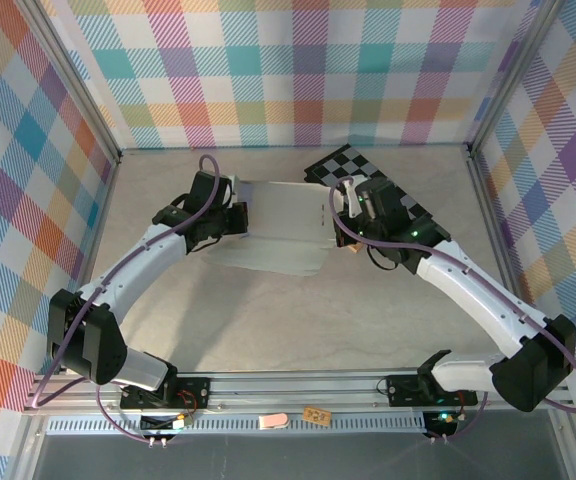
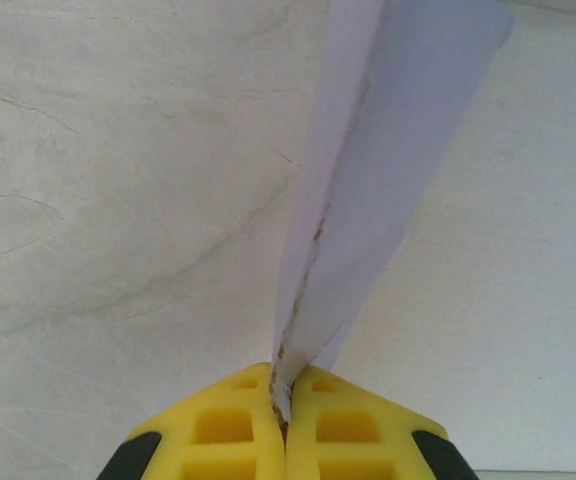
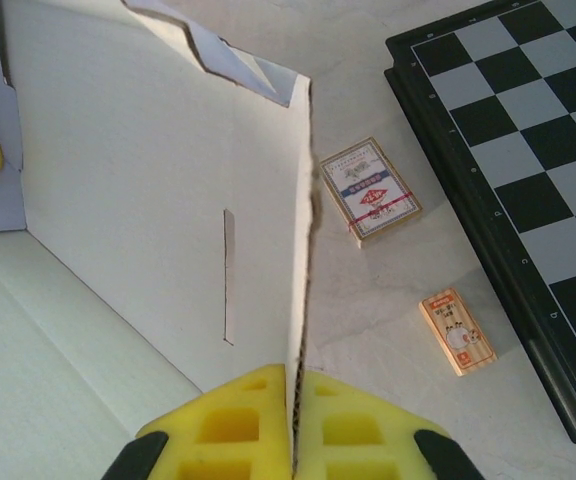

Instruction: Fold the paper box

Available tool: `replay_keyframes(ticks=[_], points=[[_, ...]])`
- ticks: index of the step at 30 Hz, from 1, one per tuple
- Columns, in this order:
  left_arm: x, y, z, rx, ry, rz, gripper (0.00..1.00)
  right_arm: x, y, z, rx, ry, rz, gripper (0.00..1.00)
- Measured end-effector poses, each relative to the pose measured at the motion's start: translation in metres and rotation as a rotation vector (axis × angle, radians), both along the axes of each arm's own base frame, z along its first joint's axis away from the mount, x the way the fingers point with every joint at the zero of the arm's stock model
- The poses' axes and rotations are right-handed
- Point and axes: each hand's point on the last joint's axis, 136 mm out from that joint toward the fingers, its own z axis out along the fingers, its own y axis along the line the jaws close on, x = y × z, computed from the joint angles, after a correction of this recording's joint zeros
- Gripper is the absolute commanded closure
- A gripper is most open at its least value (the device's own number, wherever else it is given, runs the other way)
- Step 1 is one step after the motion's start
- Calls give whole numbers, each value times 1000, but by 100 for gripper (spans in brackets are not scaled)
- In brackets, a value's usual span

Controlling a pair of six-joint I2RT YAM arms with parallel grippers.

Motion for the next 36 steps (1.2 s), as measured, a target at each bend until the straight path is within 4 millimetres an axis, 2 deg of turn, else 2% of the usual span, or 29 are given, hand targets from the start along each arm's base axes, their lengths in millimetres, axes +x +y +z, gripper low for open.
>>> replay_keyframes(ticks=[7, 12, 16, 26, 31, 36], points=[[1, -7, 1, -41, -23, -79, 100, -3, -3, 3, -21, -2, 13, 100], [-12, -15, -6, -77, -55, -174, 100, -7, -10, 3, -56, -6, 32, 100], [-20, -16, -1, -105, -95, -223, 100, -9, -13, 4, -70, -7, 50, 100], [-17, -14, 6, -186, -115, -268, 100, -9, -11, 9, -56, -14, 84, 100], [-16, -18, -6, -220, -68, -294, 91, -10, -11, 8, -41, 0, 112, 100], [-17, -22, -17, -233, -29, -312, 86, -13, -10, 7, -23, 17, 150, 100]])
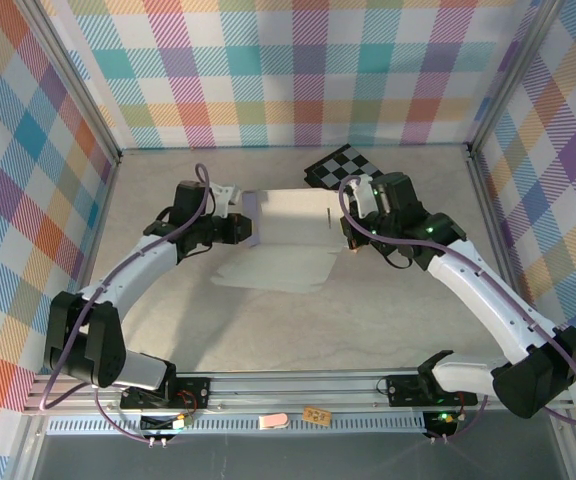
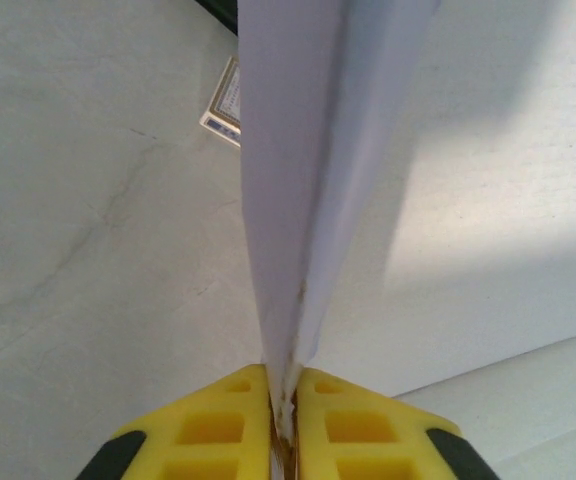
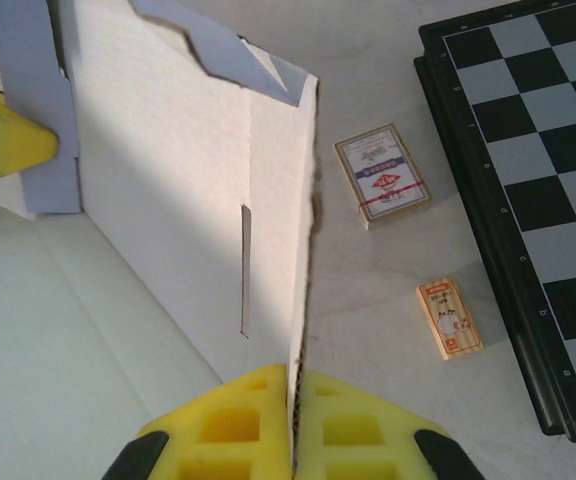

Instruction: Fold the paper box

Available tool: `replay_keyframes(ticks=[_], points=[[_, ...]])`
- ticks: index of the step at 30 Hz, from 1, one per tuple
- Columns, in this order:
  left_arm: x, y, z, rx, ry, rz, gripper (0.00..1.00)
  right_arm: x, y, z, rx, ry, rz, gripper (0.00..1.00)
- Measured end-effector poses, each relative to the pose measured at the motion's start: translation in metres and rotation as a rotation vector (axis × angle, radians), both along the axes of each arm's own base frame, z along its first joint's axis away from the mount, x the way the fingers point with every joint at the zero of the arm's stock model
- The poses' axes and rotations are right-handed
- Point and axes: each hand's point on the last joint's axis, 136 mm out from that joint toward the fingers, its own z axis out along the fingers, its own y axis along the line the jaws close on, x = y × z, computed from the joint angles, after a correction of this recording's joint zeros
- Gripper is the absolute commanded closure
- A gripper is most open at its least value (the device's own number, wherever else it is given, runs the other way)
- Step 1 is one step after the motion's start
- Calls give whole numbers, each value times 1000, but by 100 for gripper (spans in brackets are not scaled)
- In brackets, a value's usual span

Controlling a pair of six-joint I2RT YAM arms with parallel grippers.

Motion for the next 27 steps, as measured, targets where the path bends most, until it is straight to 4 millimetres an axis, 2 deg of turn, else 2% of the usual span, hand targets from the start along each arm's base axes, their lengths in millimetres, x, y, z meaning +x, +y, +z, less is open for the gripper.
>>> replay_keyframes(ticks=[3, 9, 14, 17, 18, 22, 24, 27], points=[[1, -1, -3, -1, 11, -5, 86, -2, 3, 0, 10, 6, 22, 100], [6, -1, -13, 4, 43, 7, 100, -3, 7, -4, 20, 27, 42, 100], [5, 4, -26, 35, 82, 28, 100, 1, 9, -16, 9, 61, 41, 100], [1, 8, -32, 96, 88, 51, 100, 5, 9, -28, -5, 98, 16, 85], [-1, 8, -31, 121, 77, 60, 100, 7, 7, -33, -12, 118, -5, 77], [-18, 8, -8, 168, -10, 75, 100, 8, 0, -44, 7, 193, -87, 55], [-22, 7, 7, 173, -60, 79, 100, 7, -1, -38, 38, 207, -119, 49], [-25, 8, 17, 194, -109, 81, 100, 8, 0, -14, 113, 201, -171, 48]])
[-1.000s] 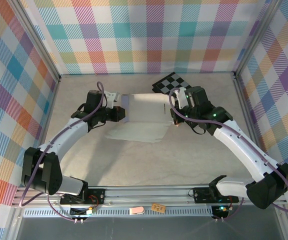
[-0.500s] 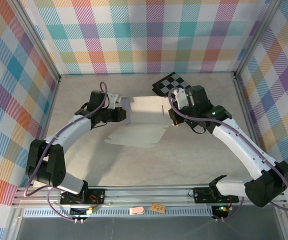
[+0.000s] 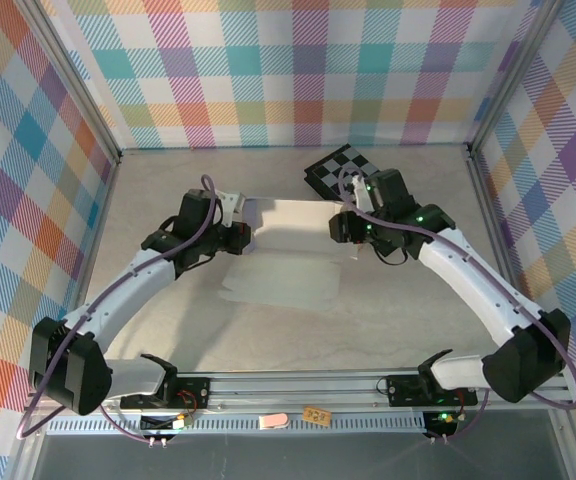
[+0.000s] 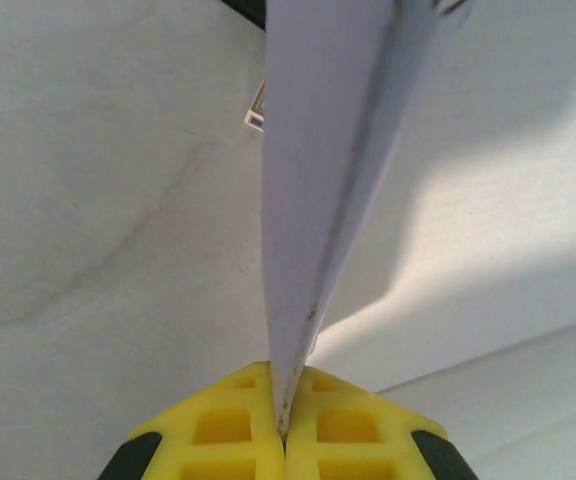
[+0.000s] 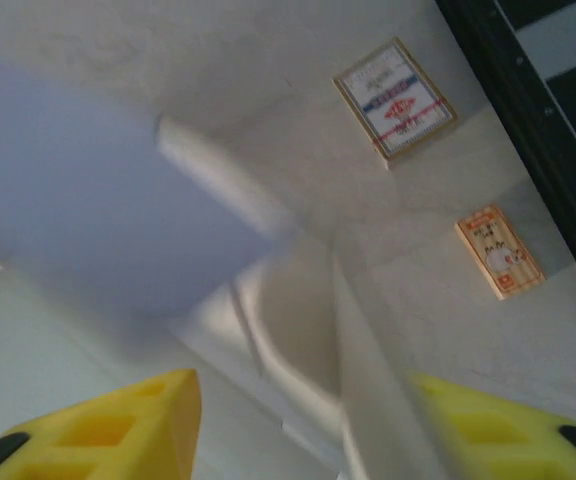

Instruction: Fold the paper box

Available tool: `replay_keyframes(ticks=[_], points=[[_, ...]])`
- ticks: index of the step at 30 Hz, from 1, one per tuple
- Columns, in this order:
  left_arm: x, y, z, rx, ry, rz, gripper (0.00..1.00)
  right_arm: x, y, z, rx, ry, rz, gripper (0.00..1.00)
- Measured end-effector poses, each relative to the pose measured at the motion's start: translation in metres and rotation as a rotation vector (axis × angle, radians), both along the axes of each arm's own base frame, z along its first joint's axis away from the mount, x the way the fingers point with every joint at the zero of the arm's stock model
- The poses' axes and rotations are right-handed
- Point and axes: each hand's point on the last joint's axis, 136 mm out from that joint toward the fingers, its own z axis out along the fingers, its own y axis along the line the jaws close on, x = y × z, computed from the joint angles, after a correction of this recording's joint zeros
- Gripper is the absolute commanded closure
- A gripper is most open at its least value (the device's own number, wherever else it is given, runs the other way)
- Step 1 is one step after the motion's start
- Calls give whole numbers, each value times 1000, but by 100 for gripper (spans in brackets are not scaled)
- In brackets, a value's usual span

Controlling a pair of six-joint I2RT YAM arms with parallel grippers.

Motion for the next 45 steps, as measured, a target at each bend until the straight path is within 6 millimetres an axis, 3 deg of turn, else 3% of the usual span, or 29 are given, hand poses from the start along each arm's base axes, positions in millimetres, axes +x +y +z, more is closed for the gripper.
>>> replay_keyframes(ticks=[7, 12, 14, 19, 22, 27, 36, 45], points=[[-4, 6, -10, 111, 1, 23, 100, 8, 3, 88, 215, -60, -144, 45], [-3, 7, -4, 162, -28, 35, 100, 26, 8, 112, 284, 1, -241, 49], [-1, 7, 0, 168, -41, 40, 100, 35, 12, 106, 281, 54, -274, 50], [3, 8, 4, 180, -55, 55, 100, 44, 13, 57, 204, 223, -349, 53], [3, 8, 1, 188, -52, 56, 100, 43, 8, 38, 168, 287, -381, 53], [4, 7, -1, 194, -48, 52, 100, 38, 7, 32, 162, 322, -392, 54], [4, 6, -2, 200, -38, 50, 100, 33, 1, 3, 132, 392, -404, 53], [3, 5, -2, 201, -40, 46, 100, 38, 15, 5, 186, 402, -363, 49]])
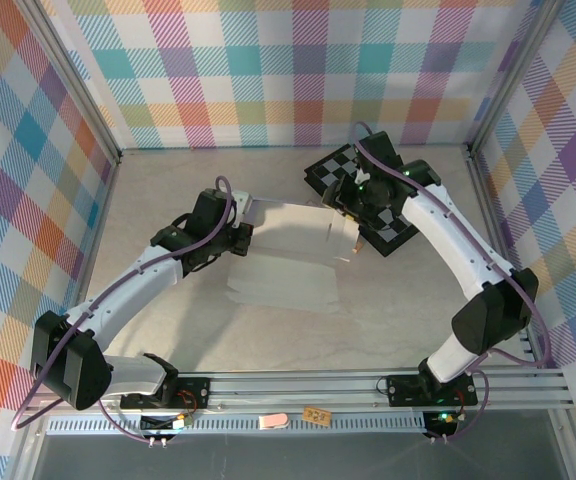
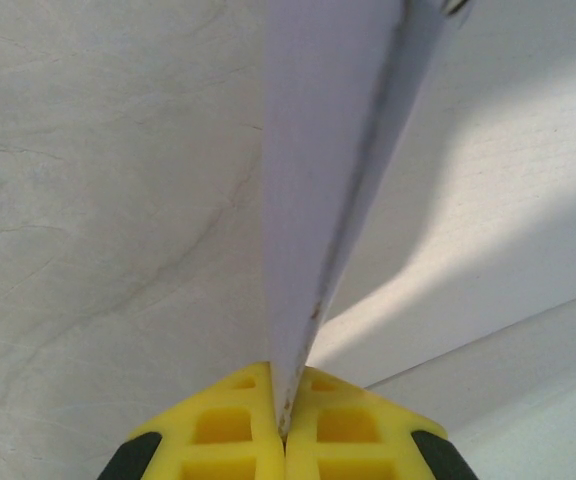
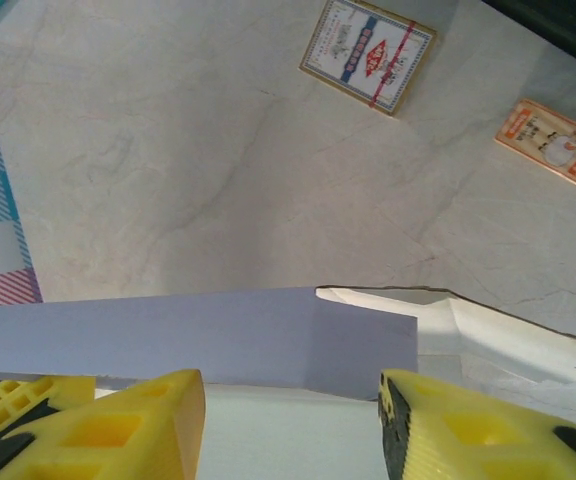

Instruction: Fold the paper box

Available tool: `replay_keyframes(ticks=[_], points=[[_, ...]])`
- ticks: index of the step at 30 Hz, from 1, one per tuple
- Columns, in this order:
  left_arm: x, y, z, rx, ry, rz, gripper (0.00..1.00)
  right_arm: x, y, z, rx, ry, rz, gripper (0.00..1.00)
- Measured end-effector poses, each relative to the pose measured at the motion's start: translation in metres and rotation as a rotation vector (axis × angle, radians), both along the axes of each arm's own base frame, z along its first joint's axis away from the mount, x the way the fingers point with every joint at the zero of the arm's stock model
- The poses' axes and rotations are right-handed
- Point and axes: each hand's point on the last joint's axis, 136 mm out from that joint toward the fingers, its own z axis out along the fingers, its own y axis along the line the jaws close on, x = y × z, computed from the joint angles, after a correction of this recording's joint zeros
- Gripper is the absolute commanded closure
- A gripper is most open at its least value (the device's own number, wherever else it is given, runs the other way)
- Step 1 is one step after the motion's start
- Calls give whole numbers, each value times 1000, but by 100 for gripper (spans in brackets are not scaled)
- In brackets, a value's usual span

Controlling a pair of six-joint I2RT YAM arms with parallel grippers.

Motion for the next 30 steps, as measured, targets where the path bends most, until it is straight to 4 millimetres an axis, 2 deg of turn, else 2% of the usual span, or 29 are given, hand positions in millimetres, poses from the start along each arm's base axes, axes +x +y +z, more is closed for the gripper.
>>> replay_keyframes(ticks=[11, 20, 30], points=[[0, 0, 0, 6, -5, 2, 100, 4, 10, -2, 83, 33, -21, 52], [-1, 3, 10, 14, -40, 26, 100, 29, 17, 1, 218, 42, -160, 62], [1, 9, 17, 28, -77, 67, 100, 53, 30, 6, 381, 69, -295, 93]])
